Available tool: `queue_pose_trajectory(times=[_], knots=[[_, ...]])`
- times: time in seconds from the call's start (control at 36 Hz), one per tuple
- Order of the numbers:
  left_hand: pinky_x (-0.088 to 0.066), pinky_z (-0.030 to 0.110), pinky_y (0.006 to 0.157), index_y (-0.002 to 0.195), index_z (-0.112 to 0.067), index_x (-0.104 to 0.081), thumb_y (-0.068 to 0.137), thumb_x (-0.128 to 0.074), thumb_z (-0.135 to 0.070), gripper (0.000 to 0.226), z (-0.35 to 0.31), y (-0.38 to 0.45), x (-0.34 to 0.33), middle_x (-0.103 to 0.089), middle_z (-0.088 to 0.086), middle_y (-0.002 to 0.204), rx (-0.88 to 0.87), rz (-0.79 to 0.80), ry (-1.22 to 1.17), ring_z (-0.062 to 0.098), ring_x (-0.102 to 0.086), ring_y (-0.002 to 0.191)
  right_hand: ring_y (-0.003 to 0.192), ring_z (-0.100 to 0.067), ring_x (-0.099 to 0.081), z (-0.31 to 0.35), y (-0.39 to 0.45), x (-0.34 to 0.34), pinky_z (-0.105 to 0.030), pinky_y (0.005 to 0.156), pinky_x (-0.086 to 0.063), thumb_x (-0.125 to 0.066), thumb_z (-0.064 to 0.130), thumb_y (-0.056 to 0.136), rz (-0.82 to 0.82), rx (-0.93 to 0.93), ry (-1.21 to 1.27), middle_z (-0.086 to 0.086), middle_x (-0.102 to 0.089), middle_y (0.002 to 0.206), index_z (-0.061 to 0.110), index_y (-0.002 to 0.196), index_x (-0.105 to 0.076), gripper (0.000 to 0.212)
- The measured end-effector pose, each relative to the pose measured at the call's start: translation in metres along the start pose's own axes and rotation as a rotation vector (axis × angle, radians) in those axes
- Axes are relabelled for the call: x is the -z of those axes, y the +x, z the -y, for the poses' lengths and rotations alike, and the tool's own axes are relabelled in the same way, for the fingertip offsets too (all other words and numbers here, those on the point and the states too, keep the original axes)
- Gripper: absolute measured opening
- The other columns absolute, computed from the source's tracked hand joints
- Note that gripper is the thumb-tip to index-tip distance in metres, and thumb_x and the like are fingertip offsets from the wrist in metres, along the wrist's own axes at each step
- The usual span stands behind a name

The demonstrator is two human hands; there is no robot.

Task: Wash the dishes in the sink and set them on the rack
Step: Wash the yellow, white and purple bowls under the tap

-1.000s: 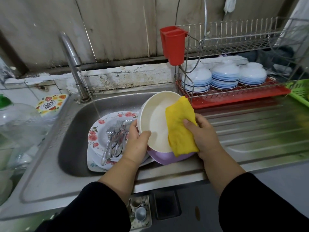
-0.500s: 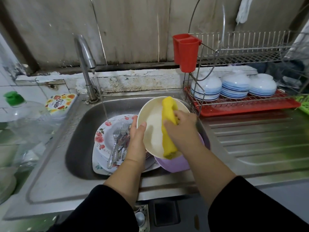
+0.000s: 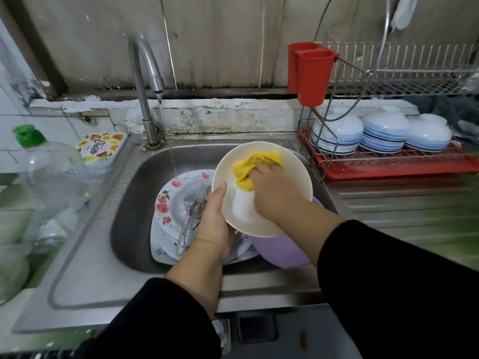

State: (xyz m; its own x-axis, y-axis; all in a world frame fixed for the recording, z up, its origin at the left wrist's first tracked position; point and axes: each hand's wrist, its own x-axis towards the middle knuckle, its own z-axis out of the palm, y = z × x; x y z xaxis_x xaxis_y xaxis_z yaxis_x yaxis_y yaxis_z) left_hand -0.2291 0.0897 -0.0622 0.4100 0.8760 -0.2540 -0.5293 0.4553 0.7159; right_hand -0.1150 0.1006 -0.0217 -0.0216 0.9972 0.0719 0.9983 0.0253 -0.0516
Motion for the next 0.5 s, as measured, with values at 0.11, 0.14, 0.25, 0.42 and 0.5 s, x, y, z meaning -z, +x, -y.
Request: queue_pose_trajectory(times=[0.11, 0.14, 0.25, 0.42, 0.5], knots=[[-0.058, 0.032, 0.055, 0.112, -0.009, -0.064, 0.089, -0.046, -0.046, 0.047, -0.003, -0.002, -0.001, -0.072, 0.014, 0.092, -0.02, -0.034, -0.031, 0.024, -0.071, 0.07, 0.109, -0.024, -0.051, 0.017, -0.007, -0.001, -0.034, 0.093, -0.042, -0.045, 0.02, 0.092, 0.175, 0.204, 0.209, -0.006, -0.056, 0.12, 0.014, 0.112, -0.061, 0.026], [-0.057, 0.032, 0.053, 0.113, -0.007, -0.063, 0.09, -0.045, -0.045, 0.047, -0.006, -0.004, -0.003, -0.072, 0.015, 0.091, -0.032, -0.062, -0.056, 0.024, -0.071, 0.069, 0.102, -0.022, -0.051, 0.017, -0.013, 0.0, -0.031, 0.09, -0.041, -0.043, 0.026, 0.094, 0.244, 0.229, 0.201, -0.004, -0.059, 0.116, 0.016, 0.11, -0.062, 0.027], [-0.056, 0.037, 0.065, 0.126, -0.016, -0.055, 0.08, -0.054, -0.048, 0.056, -0.008, 0.0, -0.005, -0.071, 0.011, 0.103, -0.117, -0.177, -0.043, 0.029, -0.068, 0.086, 0.116, -0.023, -0.049, 0.007, -0.016, 0.01, -0.033, 0.083, -0.036, -0.043, 0.032, 0.095, 0.309, 0.123, -0.209, 0.0, -0.053, 0.121, 0.024, 0.121, -0.058, 0.031], [-0.053, 0.034, 0.073, 0.12, -0.015, -0.059, 0.089, -0.046, -0.04, 0.042, -0.006, -0.001, -0.001, -0.072, 0.006, 0.089, -0.093, -0.091, -0.029, 0.024, -0.067, 0.081, 0.127, -0.029, -0.035, 0.006, 0.013, 0.006, -0.036, 0.103, -0.033, -0.045, 0.013, 0.091, 0.012, 0.054, -0.091, -0.011, -0.036, 0.137, 0.007, 0.131, -0.041, 0.041], [-0.056, 0.028, 0.058, 0.101, -0.009, -0.065, 0.093, -0.042, -0.037, 0.038, -0.006, -0.003, 0.0, -0.072, 0.009, 0.079, -0.07, -0.032, -0.049, 0.02, -0.07, 0.066, 0.11, -0.028, -0.048, 0.02, 0.002, -0.001, -0.031, 0.085, -0.04, -0.048, 0.009, 0.086, 0.095, 0.207, 0.228, -0.009, -0.05, 0.115, 0.01, 0.109, -0.056, 0.025]])
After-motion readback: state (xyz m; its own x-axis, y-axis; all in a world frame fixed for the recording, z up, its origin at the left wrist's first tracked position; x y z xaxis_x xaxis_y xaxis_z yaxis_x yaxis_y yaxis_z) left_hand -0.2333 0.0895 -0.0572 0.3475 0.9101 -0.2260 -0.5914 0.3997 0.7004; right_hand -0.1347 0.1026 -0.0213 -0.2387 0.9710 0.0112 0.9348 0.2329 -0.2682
